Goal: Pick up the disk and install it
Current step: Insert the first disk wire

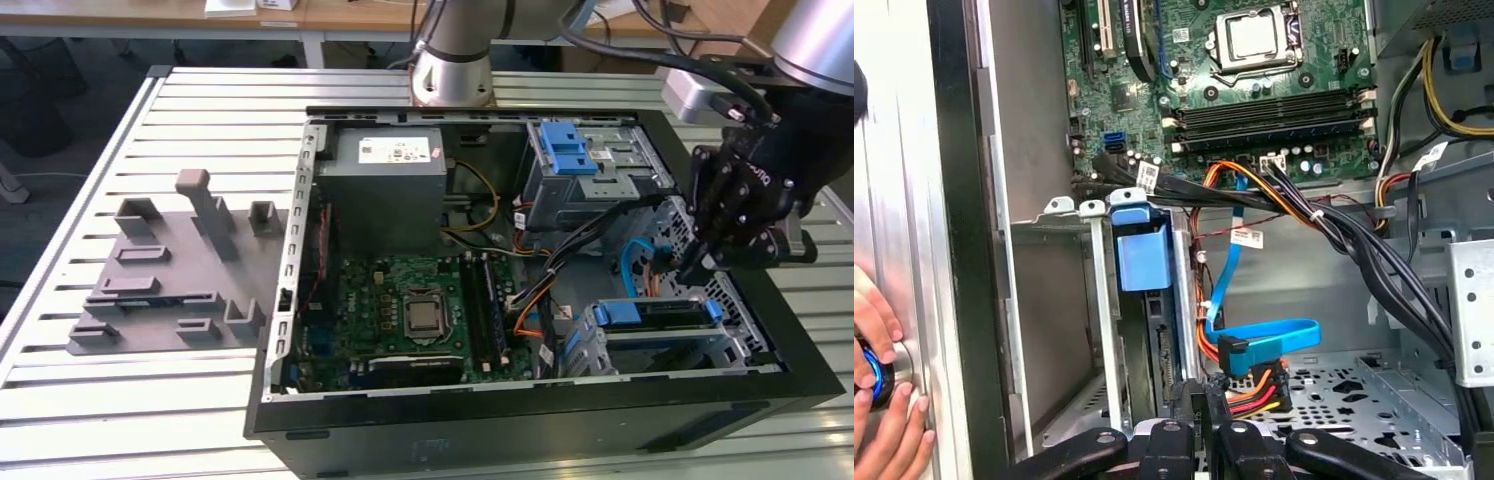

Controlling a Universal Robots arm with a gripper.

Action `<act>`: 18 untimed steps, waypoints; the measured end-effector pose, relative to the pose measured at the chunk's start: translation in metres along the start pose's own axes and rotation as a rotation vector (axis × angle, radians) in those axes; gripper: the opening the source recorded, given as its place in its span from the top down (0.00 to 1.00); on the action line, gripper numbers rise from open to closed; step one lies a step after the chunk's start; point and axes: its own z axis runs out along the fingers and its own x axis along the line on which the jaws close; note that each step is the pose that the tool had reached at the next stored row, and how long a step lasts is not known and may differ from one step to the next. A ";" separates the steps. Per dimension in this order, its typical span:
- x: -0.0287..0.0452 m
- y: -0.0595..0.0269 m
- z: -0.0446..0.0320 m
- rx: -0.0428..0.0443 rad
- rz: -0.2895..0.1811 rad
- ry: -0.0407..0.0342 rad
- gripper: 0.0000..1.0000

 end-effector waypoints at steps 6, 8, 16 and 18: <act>0.0026 0.0017 0.0005 -0.0002 -0.002 -0.0095 0.84; 0.0032 0.0038 0.0007 0.0017 -0.005 -0.0116 0.84; 0.0095 0.0049 0.0015 0.0067 -0.013 -0.0203 0.84; 0.0107 0.0047 0.0017 0.0076 -0.016 -0.0254 0.84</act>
